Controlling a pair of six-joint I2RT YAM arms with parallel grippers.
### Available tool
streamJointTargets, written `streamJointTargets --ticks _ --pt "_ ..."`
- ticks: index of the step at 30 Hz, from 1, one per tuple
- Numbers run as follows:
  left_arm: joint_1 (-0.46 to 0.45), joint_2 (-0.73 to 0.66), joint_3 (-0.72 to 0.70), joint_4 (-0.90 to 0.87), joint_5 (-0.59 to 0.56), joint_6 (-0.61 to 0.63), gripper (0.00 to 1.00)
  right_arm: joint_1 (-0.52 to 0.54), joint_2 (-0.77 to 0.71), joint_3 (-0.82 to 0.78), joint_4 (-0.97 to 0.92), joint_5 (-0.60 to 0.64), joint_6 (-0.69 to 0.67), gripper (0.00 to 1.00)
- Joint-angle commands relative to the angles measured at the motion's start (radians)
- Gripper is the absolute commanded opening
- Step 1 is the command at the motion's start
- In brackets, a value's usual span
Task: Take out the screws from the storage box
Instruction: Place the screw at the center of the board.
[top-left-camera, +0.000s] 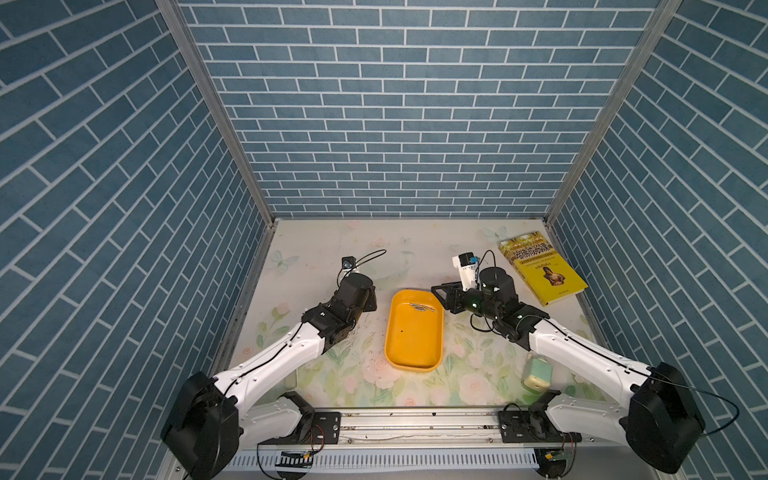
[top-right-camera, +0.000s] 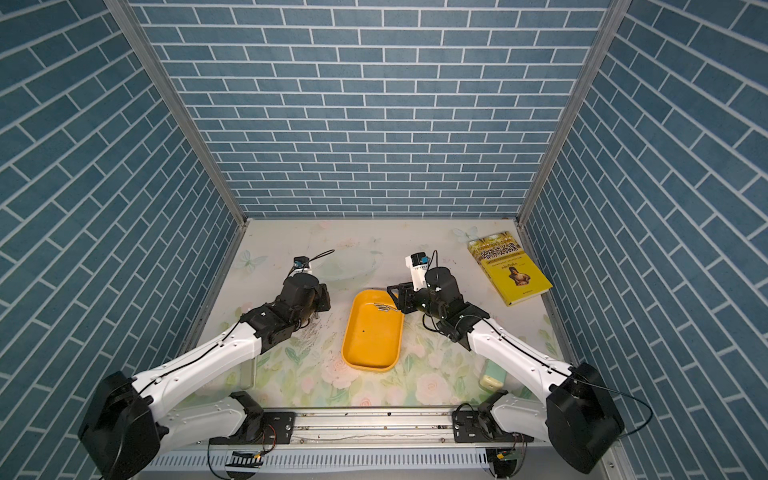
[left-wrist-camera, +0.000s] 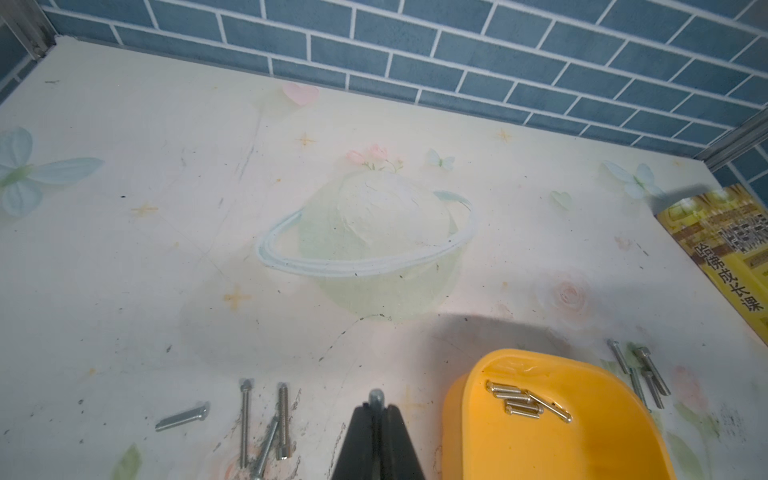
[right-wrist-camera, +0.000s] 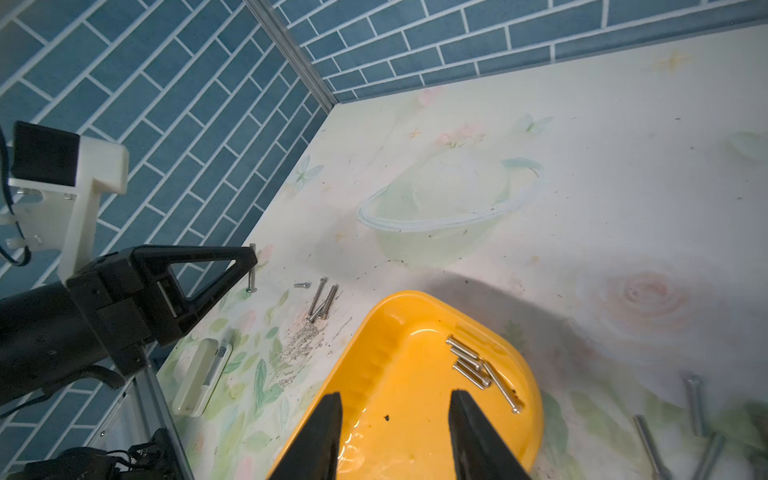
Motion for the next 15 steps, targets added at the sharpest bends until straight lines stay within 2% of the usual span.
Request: streamJointTargets --ticks 1,7,9,15 --pt "0.02 -0.007 -0.033 -0.025 0.019 -0.001 0.0 0.022 0.077 0.074 0.02 0.02 0.023 0.44" --pt "0.082 0.151 -0.035 -0.019 0.165 -0.006 0.0 0.09 0.116 0.095 0.04 0.066 0.006 0.46" --pt "0.104 0.208 -0.032 -0.019 0.2 -0.01 0.0 0.092 0.128 0.081 0.067 0.043 0.0 0.48" --pt "0.119 0.303 -0.008 -0.05 0.177 -0.016 0.0 0.091 0.205 0.128 0.055 0.049 0.003 0.46"
